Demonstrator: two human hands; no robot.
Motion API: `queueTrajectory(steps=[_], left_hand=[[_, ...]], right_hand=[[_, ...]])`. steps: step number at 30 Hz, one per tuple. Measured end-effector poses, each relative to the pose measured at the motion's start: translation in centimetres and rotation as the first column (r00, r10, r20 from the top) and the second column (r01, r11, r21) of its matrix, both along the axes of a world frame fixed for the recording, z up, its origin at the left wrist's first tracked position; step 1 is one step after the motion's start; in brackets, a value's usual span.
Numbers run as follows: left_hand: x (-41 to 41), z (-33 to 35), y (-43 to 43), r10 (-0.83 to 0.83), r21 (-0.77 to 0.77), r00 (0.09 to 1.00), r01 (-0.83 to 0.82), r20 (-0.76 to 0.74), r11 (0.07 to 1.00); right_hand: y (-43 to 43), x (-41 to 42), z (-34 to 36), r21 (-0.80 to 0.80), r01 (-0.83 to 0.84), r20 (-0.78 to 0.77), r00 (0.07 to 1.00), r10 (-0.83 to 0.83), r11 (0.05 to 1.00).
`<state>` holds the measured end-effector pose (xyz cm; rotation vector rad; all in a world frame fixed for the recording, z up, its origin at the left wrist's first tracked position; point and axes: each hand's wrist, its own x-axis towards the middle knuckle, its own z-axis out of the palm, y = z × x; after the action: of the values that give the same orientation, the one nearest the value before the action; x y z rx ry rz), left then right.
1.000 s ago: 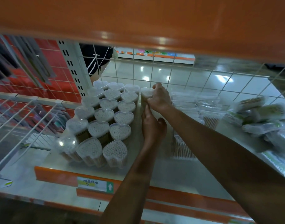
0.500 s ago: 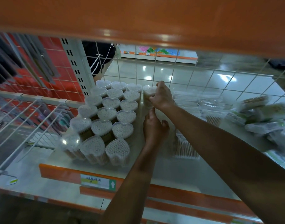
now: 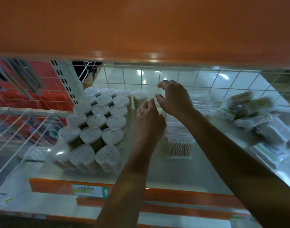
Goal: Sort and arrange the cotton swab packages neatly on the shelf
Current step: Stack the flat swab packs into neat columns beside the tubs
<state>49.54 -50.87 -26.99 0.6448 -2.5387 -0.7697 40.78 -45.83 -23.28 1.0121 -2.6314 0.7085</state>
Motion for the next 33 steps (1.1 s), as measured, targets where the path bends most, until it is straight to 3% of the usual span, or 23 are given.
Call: queueTrajectory(steps=[5, 13, 18, 33], left_hand=[[-1.1, 1.2, 1.7, -0.061, -0.175, 0.997, 0.068, 0.047, 0.982], [-3.7, 1.9, 7.2, -0.182, -0.286, 0.982, 0.162, -0.046, 0.944], [-6.0, 1.2, 11.2, -0.273, -0.365, 0.962, 0.251, -0.007, 0.897], [-9.7, -0.8, 19.5, -0.353, -0.288, 0.930, 0.367, 0.101, 0.885]], right_hand=[[4.5, -0.1, 0.1, 0.077, 0.061, -0.055, 0.997, -0.056, 0.995], [11.8, -1.1, -0.5, 0.165, 0.139, -0.047, 0.990, -0.133, 0.976], [16.3, -1.8, -0.7, 0.180, 0.183, -0.029, 0.983, -0.181, 0.966], [25.6, -5.3, -3.6, 0.167, 0.291, 0.027, 0.954, -0.299, 0.942]])
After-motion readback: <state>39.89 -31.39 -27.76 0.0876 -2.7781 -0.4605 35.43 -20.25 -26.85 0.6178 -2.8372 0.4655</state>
